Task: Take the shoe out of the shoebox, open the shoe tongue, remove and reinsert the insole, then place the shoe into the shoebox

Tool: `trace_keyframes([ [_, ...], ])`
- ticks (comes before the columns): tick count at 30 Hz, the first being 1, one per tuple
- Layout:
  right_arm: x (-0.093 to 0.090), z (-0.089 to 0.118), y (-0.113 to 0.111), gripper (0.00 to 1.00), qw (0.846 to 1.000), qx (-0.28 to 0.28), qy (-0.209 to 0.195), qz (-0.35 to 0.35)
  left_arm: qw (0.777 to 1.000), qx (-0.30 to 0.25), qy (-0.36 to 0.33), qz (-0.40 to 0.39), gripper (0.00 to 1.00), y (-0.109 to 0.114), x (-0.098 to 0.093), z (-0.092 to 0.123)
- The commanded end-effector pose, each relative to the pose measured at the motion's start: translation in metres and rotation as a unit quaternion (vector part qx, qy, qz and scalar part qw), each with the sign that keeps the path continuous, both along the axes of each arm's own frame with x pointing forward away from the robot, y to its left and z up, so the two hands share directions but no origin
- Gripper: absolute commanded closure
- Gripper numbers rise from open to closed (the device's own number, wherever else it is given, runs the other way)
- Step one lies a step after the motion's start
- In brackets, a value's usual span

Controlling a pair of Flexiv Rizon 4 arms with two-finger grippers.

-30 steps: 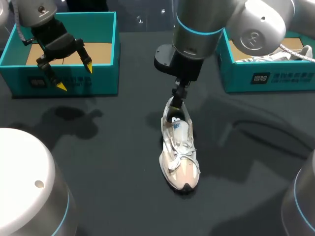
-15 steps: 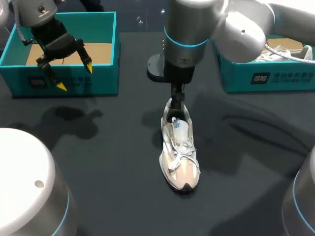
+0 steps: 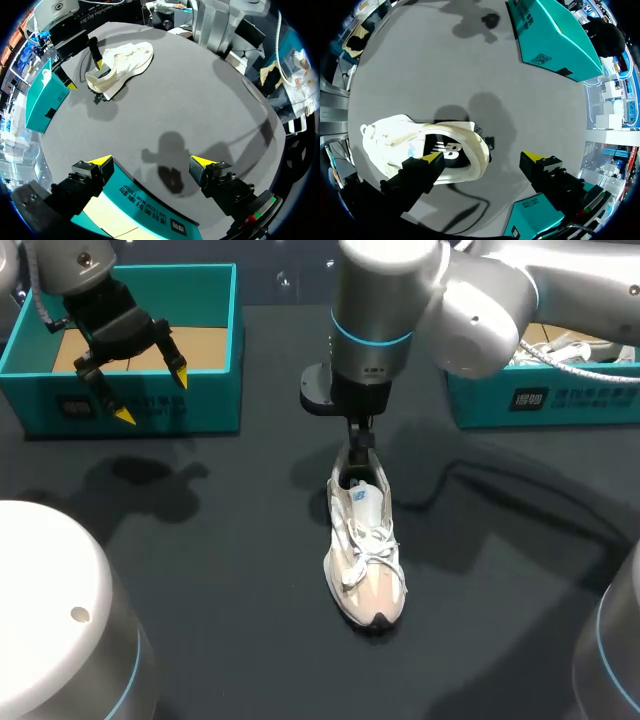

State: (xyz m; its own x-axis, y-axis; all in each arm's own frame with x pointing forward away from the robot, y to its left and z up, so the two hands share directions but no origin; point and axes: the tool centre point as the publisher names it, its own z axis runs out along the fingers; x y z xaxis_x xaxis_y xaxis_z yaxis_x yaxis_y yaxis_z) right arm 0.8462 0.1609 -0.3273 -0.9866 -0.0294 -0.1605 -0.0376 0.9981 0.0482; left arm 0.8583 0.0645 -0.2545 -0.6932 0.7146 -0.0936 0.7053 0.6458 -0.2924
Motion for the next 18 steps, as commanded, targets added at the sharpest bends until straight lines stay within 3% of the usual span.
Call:
trace_keyframes([
  [1, 0.007, -0.013, 0.001, 0.0, 1.0, 0.002, 0.007, 0.002, 1.0, 0.001, -0.001, 0.0, 0.0, 0.0, -0.001, 0.0],
  [6, 0.012, -0.028, 0.001, 0.01, 1.0, 0.004, 0.017, 0.006, 1.0, 0.001, -0.001, 0.0, 0.0, 0.0, -0.001, 0.0],
  [18, 0.014, -0.052, -0.004, 0.26, 0.999, 0.013, 0.04, 0.0, 1.0, 0.001, -0.001, 0.0, 0.0, 0.0, -0.001, 0.0],
])
